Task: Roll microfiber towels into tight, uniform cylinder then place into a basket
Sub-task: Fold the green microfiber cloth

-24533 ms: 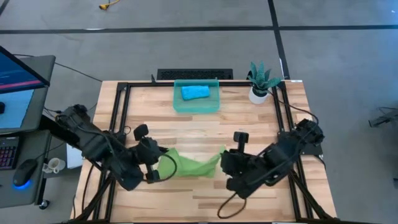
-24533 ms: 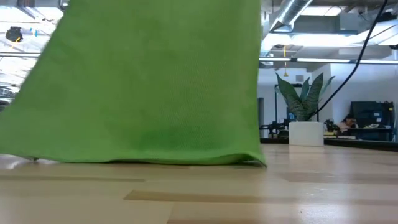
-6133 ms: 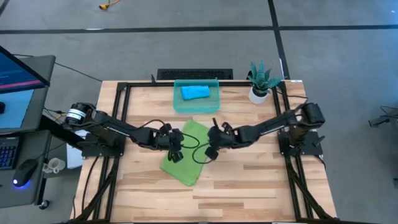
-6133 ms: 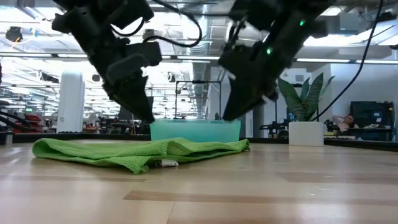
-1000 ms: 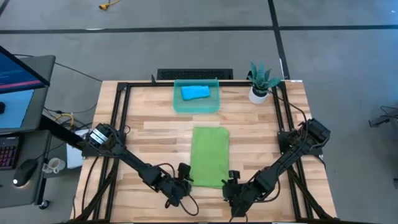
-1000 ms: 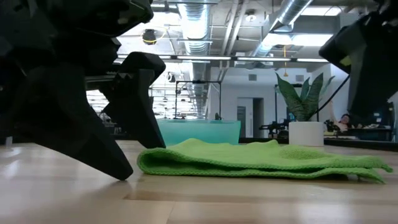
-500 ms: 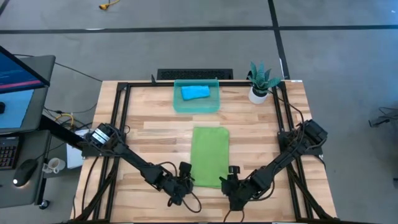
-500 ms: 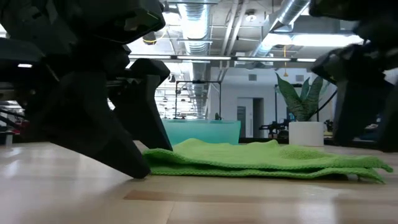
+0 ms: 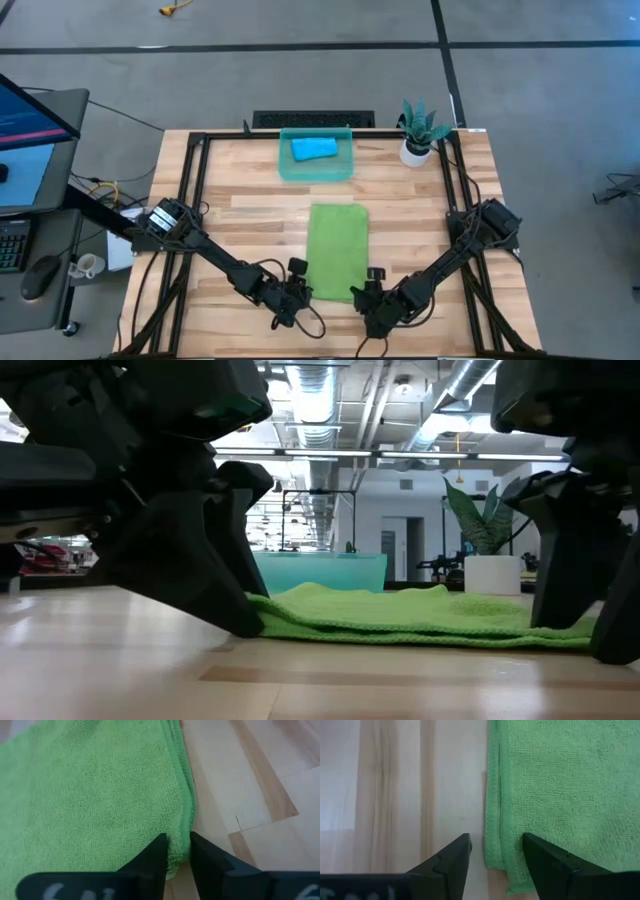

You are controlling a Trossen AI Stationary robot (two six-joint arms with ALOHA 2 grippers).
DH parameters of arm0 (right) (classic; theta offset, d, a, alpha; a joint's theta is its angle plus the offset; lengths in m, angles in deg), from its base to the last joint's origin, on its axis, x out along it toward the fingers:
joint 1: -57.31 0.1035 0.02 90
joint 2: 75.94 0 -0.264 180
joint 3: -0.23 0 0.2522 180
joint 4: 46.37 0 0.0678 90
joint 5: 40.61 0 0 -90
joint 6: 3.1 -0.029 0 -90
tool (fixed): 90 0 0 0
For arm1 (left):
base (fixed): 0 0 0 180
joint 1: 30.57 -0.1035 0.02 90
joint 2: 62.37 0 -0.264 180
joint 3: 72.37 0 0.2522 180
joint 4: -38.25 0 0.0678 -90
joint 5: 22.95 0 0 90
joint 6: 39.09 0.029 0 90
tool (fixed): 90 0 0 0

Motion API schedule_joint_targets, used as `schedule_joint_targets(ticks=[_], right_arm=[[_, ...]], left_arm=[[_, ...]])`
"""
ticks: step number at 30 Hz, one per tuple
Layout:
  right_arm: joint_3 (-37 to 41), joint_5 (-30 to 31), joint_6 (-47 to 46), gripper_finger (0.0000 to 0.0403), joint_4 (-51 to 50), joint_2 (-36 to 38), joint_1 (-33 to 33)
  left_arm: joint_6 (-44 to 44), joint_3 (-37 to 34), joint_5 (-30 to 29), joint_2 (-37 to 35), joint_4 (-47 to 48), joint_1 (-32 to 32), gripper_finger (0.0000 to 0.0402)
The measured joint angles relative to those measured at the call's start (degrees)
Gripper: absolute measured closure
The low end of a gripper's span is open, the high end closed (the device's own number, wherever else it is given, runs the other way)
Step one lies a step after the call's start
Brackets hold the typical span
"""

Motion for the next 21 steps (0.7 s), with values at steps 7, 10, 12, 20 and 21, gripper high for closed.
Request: schedule_joint_targets(ticks=[7,10,12,20,21], right_arm=[[-0.02,1.24,-4.62,0.0207,-1.82,-0.04,0.08],[-0.02,1.67,-4.78,0.0238,-2.25,-0.06,0.00],[-0.02,1.85,-4.56,0.0265,-2.60,-0.09,-0.30],[0.22,2.89,-4.56,0.0385,-2.83,-0.11,-0.38],[0.25,3.15,-4.31,0.0391,-2.57,-0.14,-0.16]], left_arm=[[-1.15,-0.04,0.16,0.04,0.02,-0.04,0.0366],[-1.15,-0.06,0.19,0.04,0.02,0.07,0.0378],[-1.23,-0.08,0.19,0.07,0.02,0.09,0.0386],[-1.56,-0.04,0.08,0.07,0.17,0.67,0.0396],[-1.58,0.18,0.01,0.08,0.64,0.85,0.0395]])
